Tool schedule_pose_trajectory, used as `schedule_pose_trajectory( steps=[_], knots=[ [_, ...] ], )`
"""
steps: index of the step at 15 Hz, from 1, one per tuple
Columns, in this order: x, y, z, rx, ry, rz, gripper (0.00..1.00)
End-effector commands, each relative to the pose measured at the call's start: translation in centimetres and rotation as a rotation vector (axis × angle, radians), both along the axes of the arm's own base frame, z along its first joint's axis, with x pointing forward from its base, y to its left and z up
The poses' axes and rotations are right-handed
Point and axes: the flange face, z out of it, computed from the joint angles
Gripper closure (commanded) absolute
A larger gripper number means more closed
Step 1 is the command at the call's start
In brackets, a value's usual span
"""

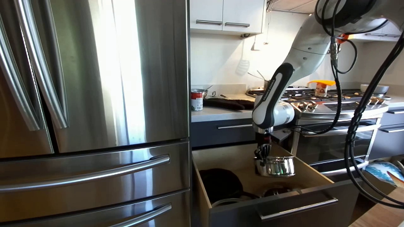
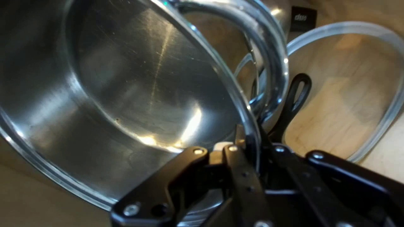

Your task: Pick up the silver pot from the open drawer and place it on the bottom left cooker on the hob of the stove

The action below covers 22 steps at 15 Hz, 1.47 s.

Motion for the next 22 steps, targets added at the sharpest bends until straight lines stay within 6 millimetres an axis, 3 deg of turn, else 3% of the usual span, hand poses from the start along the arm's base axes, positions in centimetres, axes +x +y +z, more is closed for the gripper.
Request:
schedule_pose_trajectory(
  steps=[1, 5, 11, 22],
  knots=[
    [-0.7, -1.9, 5.0, 0.044, 0.06, 0.023, 0.98],
    [-1.6, -2.9, 8.5, 0.096, 0.149, 0.082, 0.98],
    [-2.8, -2.7, 15.1, 0.247, 0.256, 0.181, 0.98],
    [-4.0, -3.9, 28.4, 0.189, 0.086, 0.172, 0.98]
  ],
)
